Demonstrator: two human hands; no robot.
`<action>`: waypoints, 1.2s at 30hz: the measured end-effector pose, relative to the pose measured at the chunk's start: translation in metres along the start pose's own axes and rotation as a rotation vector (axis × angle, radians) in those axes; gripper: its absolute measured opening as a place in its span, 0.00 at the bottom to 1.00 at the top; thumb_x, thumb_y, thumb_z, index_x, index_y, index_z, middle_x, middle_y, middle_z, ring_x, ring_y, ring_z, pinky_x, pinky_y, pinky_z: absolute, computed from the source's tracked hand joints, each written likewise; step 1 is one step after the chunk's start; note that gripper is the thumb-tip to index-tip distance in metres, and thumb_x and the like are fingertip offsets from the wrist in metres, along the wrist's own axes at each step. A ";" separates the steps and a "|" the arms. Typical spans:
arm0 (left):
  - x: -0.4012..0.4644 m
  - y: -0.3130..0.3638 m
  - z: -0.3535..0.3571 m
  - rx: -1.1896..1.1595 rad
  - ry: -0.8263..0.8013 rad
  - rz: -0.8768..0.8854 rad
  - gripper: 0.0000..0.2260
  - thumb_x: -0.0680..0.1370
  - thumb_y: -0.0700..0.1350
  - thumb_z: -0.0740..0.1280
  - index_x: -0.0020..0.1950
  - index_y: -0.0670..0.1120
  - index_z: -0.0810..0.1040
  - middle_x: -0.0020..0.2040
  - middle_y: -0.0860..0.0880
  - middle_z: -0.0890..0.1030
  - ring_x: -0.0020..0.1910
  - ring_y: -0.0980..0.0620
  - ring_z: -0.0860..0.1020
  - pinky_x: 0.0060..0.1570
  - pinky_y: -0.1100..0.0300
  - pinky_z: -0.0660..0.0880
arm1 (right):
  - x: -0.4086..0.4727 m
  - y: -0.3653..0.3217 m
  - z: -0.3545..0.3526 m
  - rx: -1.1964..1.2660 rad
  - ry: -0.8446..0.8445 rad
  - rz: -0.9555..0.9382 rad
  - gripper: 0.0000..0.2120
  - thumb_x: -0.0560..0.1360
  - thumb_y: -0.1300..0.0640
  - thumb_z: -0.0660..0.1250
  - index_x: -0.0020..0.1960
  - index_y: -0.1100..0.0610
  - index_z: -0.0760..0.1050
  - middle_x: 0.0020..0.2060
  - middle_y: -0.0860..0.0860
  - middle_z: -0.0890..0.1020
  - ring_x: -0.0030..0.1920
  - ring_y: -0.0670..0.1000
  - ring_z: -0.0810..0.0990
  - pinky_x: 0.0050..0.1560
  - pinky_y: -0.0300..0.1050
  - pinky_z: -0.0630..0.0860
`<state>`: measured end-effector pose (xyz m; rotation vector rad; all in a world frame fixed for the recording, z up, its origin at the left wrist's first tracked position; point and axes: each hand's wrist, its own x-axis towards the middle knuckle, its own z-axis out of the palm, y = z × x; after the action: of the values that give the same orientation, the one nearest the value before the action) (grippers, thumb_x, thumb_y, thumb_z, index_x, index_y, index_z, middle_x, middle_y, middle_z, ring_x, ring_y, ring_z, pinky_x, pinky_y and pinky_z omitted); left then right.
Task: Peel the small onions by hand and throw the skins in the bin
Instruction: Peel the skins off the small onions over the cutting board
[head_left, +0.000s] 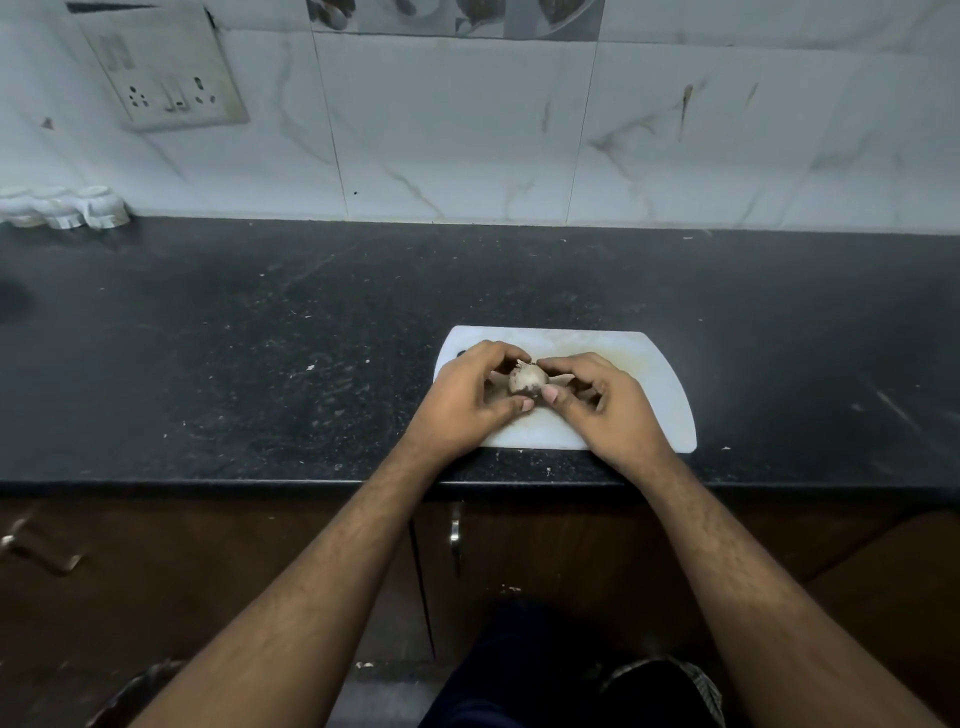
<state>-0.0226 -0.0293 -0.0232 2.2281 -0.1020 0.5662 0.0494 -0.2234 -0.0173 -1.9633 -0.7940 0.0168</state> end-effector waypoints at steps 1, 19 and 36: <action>-0.001 0.000 0.000 0.037 0.007 0.026 0.19 0.74 0.44 0.79 0.63 0.48 0.79 0.58 0.54 0.81 0.59 0.56 0.79 0.58 0.64 0.74 | 0.000 0.000 0.000 -0.001 -0.007 -0.008 0.15 0.77 0.54 0.73 0.63 0.47 0.81 0.55 0.41 0.82 0.51 0.42 0.81 0.53 0.35 0.74; 0.001 0.002 0.007 0.108 -0.112 0.072 0.12 0.79 0.44 0.73 0.56 0.50 0.71 0.58 0.52 0.83 0.54 0.58 0.78 0.61 0.52 0.75 | 0.002 -0.016 0.025 0.006 0.282 0.018 0.04 0.75 0.57 0.75 0.50 0.54 0.83 0.45 0.44 0.83 0.45 0.42 0.80 0.46 0.30 0.75; 0.001 0.003 0.005 0.036 -0.101 -0.012 0.15 0.81 0.47 0.70 0.68 0.51 0.78 0.52 0.60 0.84 0.51 0.59 0.81 0.65 0.49 0.74 | 0.007 -0.009 0.026 -0.168 0.166 -0.060 0.04 0.81 0.58 0.66 0.50 0.54 0.79 0.45 0.43 0.77 0.49 0.48 0.76 0.49 0.38 0.70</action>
<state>-0.0203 -0.0349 -0.0238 2.2910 -0.1311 0.4526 0.0411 -0.1960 -0.0213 -2.0660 -0.7645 -0.2523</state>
